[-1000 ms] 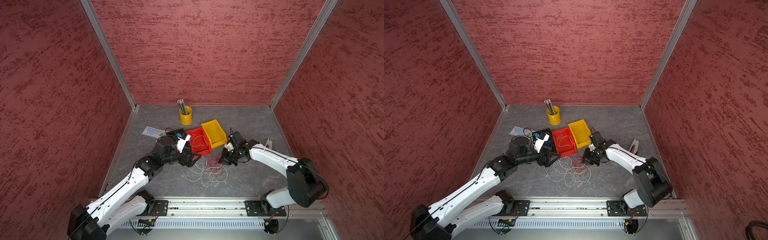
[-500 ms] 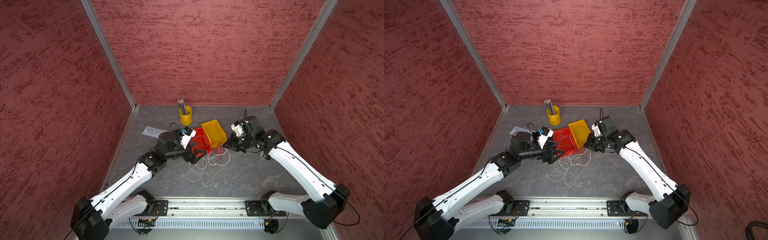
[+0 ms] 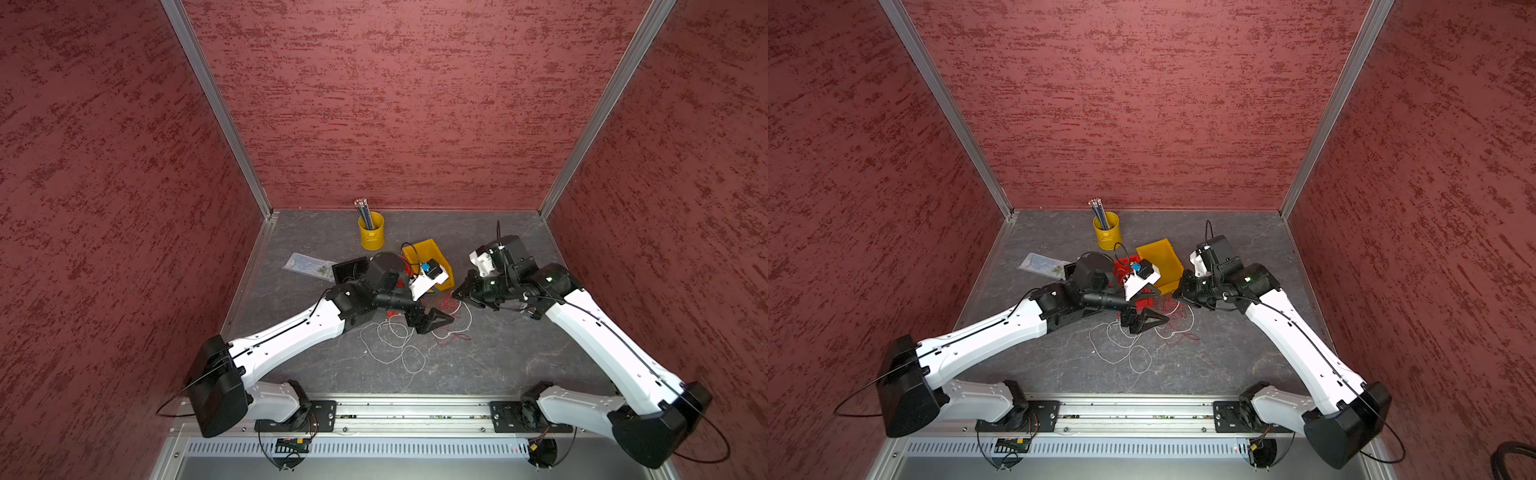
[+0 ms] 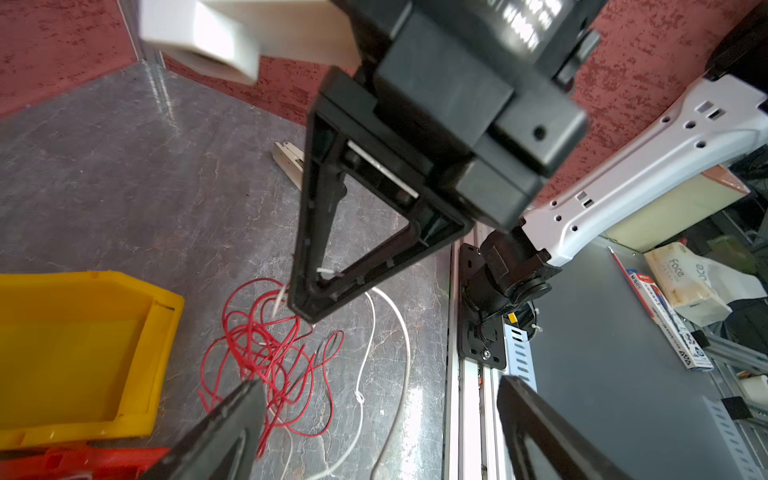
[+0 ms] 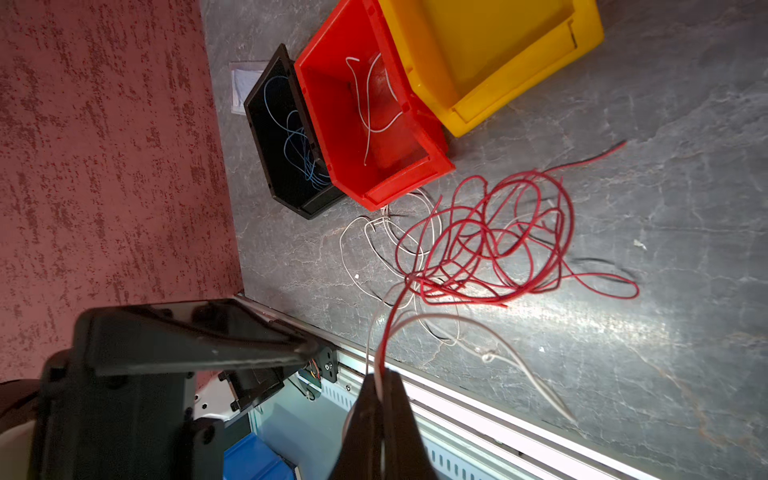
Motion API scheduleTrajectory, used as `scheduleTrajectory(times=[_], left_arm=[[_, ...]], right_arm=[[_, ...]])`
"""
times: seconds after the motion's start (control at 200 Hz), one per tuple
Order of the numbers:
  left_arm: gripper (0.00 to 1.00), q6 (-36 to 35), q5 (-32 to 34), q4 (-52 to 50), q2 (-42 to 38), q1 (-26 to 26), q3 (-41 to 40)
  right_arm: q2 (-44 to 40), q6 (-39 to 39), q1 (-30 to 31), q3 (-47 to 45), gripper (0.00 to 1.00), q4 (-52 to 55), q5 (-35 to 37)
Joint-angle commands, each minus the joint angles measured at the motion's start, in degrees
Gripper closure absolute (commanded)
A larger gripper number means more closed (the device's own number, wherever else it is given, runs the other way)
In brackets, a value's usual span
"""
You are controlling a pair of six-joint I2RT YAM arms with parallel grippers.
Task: Untangle and sort cables by color
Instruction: Untie the cable.
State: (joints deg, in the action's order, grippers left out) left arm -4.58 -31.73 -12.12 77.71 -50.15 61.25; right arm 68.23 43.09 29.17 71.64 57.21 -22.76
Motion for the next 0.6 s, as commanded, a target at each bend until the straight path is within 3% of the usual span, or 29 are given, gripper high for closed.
scheduleTrajectory(times=[0.0, 0.105, 0.19, 0.301, 0.491, 0.591], left_arm=[[0.14, -4.1, 3.2, -2.8, 1.1, -0.6, 2.3], [0.22, -4.5, 4.8, -2.9, 2.3, -1.0, 3.3], [0.34, -4.3, 5.5, -3.6, 3.7, -1.0, 4.1], [0.40, -4.3, 5.0, -3.5, 5.0, -1.1, 4.3], [0.68, -4.1, 2.5, -3.7, 6.4, -1.2, 4.6], [0.94, -3.9, 2.7, -3.9, 6.6, -1.0, 4.7]], right_arm=[[-0.3, 0.6, 0.2, 0.0, 1.00, -0.6, 0.7], [0.0, 0.7, 0.2, 0.2, 1.00, -1.1, 0.1], [0.2, 0.5, 0.0, 0.3, 1.00, -1.2, 0.0], [0.3, 0.5, 0.0, -0.1, 1.00, -1.7, -0.3], [0.6, 0.3, -0.6, -0.7, 1.00, -2.3, -0.6], [1.3, 0.2, -0.8, -0.9, 1.00, -2.7, -0.8]])
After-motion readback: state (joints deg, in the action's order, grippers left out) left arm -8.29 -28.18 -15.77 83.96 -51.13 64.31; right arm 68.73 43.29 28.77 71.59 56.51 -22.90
